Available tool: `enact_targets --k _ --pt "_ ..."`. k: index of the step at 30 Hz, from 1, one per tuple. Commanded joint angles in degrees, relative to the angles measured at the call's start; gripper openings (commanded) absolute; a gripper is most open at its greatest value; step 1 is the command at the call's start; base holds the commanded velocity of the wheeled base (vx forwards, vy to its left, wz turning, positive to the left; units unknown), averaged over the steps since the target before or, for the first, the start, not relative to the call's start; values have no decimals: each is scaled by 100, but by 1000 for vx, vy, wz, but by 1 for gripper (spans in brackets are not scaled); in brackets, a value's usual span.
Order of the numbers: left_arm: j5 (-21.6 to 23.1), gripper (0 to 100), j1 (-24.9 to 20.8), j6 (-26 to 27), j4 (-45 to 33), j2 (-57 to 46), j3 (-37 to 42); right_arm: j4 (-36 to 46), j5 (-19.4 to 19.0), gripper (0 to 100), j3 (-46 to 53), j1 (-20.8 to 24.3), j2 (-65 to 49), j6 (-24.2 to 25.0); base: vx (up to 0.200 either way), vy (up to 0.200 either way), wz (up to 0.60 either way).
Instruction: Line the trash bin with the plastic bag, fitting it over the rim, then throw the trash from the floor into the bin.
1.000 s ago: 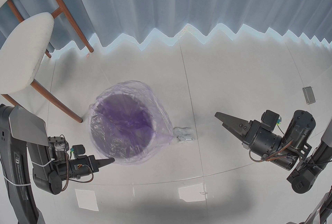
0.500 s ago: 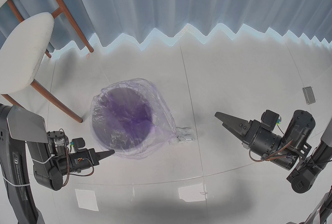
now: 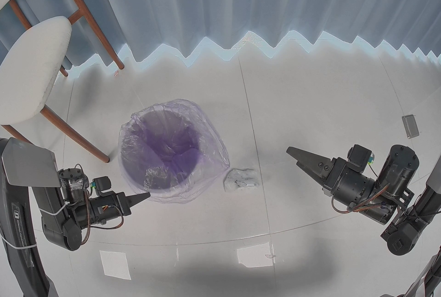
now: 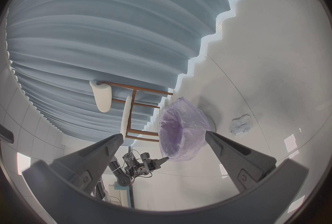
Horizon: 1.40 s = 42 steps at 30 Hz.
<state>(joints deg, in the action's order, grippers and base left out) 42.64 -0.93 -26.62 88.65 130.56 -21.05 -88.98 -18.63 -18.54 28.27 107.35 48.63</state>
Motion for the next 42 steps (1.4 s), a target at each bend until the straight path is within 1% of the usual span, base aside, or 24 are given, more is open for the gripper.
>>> enact_targets --k 1,2,3,4,10,12,16,17,20,25,30,38,42 --pt "-54 0 -22 149 21 -110 119 -102 -1 100 0 -14 23 -2 0 0 0" --pt "-116 0 -66 465 12 -180 181 -102 -1 100 0 -23 32 -2 0 0 0" --pt "-116 0 -74 527 12 -189 198 -102 -1 100 0 -14 32 -2 0 0 0" --pt "-116 0 -83 808 12 -233 251 -102 -1 100 0 -23 32 -2 0 0 0" --pt "-274 0 -101 896 12 -461 427 -102 -1 100 8 -23 23 -2 0 0 0" --pt "-467 0 -101 905 3 -540 497 -102 -1 100 8 -23 23 -2 0 0 0" --pt "-1012 0 -180 1054 12 -505 567 -102 -1 100 8 -23 32 -11 0 0 0" --pt "-1074 0 -180 1063 12 -497 567 -102 -1 100 8 -23 32 -11 0 0 0" --pt "-1118 0 -180 1054 3 -435 602 -102 -1 100 8 -23 23 -11 0 0 0" --pt "-1118 0 -153 1054 12 66 769 -102 -1 100 17 -23 14 -11 0 0 0" --pt "-1118 0 -109 1054 12 479 734 -102 -1 100 17 -23 -12 -11 0 0 0" --pt "-1118 0 -74 1028 3 910 339 -102 -1 100 35 -23 23 -11 0 0 0" --pt "-1118 0 -22 984 3 1129 14 -102 -1 100 52 -14 32 -11 0 0 0"
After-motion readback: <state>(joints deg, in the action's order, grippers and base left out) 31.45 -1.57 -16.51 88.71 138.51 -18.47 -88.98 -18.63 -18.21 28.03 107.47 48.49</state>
